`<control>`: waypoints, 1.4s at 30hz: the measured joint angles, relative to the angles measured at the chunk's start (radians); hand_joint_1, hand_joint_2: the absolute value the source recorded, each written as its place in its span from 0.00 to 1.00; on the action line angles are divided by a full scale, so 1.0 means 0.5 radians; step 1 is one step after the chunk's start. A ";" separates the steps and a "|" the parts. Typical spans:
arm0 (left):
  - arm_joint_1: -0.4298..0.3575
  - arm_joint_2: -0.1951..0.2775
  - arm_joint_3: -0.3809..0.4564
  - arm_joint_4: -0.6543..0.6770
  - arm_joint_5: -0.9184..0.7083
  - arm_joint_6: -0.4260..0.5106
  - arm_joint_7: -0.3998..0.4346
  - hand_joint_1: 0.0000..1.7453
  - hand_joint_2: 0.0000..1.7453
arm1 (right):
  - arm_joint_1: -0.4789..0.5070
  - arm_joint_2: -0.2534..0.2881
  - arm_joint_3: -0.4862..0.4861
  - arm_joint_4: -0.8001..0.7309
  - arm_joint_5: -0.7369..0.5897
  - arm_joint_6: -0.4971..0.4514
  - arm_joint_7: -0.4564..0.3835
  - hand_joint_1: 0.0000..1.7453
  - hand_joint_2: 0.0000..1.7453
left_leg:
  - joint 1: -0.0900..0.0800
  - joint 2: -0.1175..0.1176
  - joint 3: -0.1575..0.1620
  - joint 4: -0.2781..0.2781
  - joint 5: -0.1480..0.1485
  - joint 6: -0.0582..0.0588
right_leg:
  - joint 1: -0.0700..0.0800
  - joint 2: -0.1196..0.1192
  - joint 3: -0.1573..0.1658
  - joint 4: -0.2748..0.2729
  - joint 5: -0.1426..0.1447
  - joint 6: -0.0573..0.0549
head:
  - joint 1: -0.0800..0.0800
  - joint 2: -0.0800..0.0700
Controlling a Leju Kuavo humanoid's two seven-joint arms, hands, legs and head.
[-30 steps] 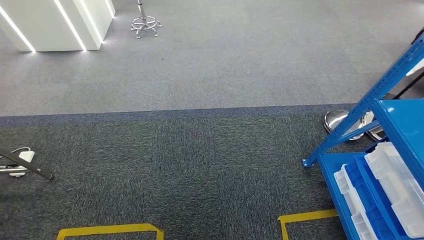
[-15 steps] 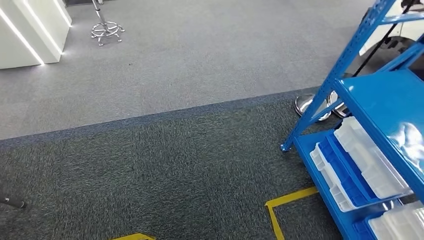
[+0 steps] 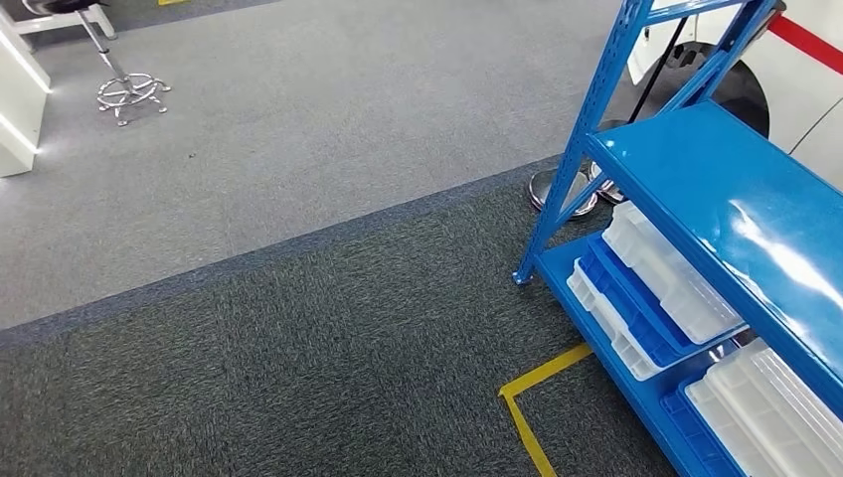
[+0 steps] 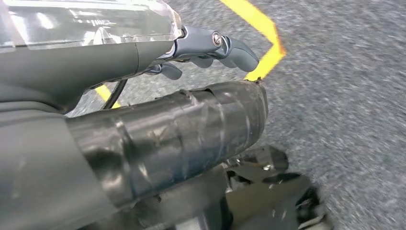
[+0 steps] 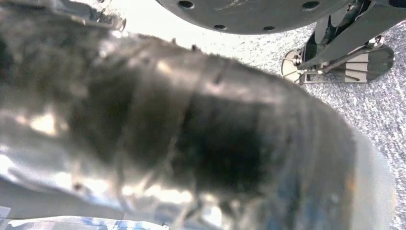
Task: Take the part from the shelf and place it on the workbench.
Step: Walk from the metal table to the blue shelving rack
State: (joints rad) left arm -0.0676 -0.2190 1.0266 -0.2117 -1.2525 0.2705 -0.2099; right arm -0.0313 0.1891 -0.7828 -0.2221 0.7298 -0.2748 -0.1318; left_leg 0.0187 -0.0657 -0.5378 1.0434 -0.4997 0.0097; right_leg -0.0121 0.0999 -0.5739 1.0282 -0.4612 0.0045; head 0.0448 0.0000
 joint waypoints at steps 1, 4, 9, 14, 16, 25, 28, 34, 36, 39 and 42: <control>-0.001 0.000 0.000 0.000 -0.001 -0.003 -0.001 0.00 0.00 | 0.000 0.000 0.000 0.000 0.005 0.000 0.000 0.00 0.00 | -0.002 -0.021 0.005 -0.022 -0.005 0.006 | 0.000 0.018 -0.009 0.004 0.002 0.014 | 0.000 0.000; -0.008 0.000 0.000 0.000 -0.005 -0.008 -0.004 0.00 0.00 | 0.008 -0.004 0.000 0.000 0.012 0.001 0.000 0.00 0.00 | -0.005 0.041 0.012 -0.041 0.013 0.045 | -0.007 0.021 -0.030 0.017 -0.002 0.053 | 0.002 0.000; 0.000 0.002 0.000 0.000 -0.006 -0.010 -0.012 0.00 0.00 | -0.001 -0.007 0.000 0.000 0.012 0.019 -0.001 0.00 0.00 | -0.010 0.184 0.008 -0.058 0.027 0.082 | -0.005 -0.171 -0.252 0.485 -0.249 0.082 | 0.007 0.000; -0.007 0.003 0.000 0.000 -0.005 -0.010 -0.013 0.00 0.00 | 0.002 -0.011 0.000 0.000 0.012 0.025 -0.001 0.00 0.00 | -0.020 0.304 0.026 -0.053 0.005 0.065 | 0.007 -0.290 -0.031 0.109 -0.048 0.058 | 0.007 0.000; -0.010 0.003 0.000 0.000 -0.004 -0.010 -0.015 0.00 0.00 | -0.004 -0.012 0.000 0.000 0.012 0.025 -0.001 0.00 0.00 | -0.026 0.338 0.038 -0.055 -0.003 0.044 | 0.024 -0.340 0.024 -0.007 -0.028 0.030 | 0.007 0.000; -0.006 0.004 0.001 0.000 -0.003 -0.010 -0.011 0.00 0.00 | -0.007 -0.010 -0.001 0.000 0.012 0.025 0.000 0.00 0.00 | -0.014 0.150 -0.193 0.487 -0.277 -0.021 | 0.006 -0.141 0.022 -0.037 0.007 -0.044 | 0.000 0.000; -0.002 0.006 0.001 0.000 -0.004 -0.009 -0.005 0.00 0.00 | -0.003 -0.010 -0.002 0.000 0.012 0.025 0.000 0.00 0.00 | -0.012 0.108 -0.102 0.242 -0.083 -0.010 | 0.004 -0.057 0.021 -0.019 0.002 -0.036 | 0.000 0.000; -0.013 0.009 0.002 0.000 0.003 -0.012 -0.005 0.00 0.00 | 0.001 -0.008 -0.002 0.000 0.012 0.026 0.000 0.00 0.00 | -0.011 0.042 0.012 -0.049 0.021 0.035 | 0.001 0.041 -0.017 0.006 0.004 0.032 | 0.001 0.000; -0.013 0.008 0.002 0.000 0.006 -0.013 -0.008 0.00 0.00 | 0.003 -0.009 -0.002 0.000 0.012 0.027 0.000 0.00 0.00 | -0.003 0.092 0.019 -0.072 0.037 0.063 | 0.004 -0.046 -0.062 0.095 -0.058 0.050 | 0.007 0.000; -0.005 0.009 0.003 0.000 0.006 -0.014 -0.010 0.00 0.00 | -0.004 -0.009 -0.002 0.000 0.012 0.027 0.000 0.00 0.00 | -0.007 0.176 0.018 -0.077 0.037 0.076 | -0.003 -0.168 -0.231 0.443 -0.232 0.073 | 0.012 0.000; -0.004 0.009 0.004 0.000 0.007 -0.014 -0.014 0.00 0.00 | 0.000 -0.010 -0.002 0.000 0.013 0.027 0.000 0.00 0.00 | -0.009 0.256 0.025 -0.074 0.024 0.070 | -0.012 -0.198 -0.226 0.445 -0.170 0.082 | 0.012 0.000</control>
State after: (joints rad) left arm -0.0698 -0.2144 1.0284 -0.2117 -1.2489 0.2632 -0.2168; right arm -0.0312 0.1843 -0.7836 -0.2220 0.7363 -0.2613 -0.1320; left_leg 0.0143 0.0622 -0.5252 1.0065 -0.4876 0.0447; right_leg -0.0180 0.0010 -0.6866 1.2508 -0.5460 0.0456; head 0.0509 0.0000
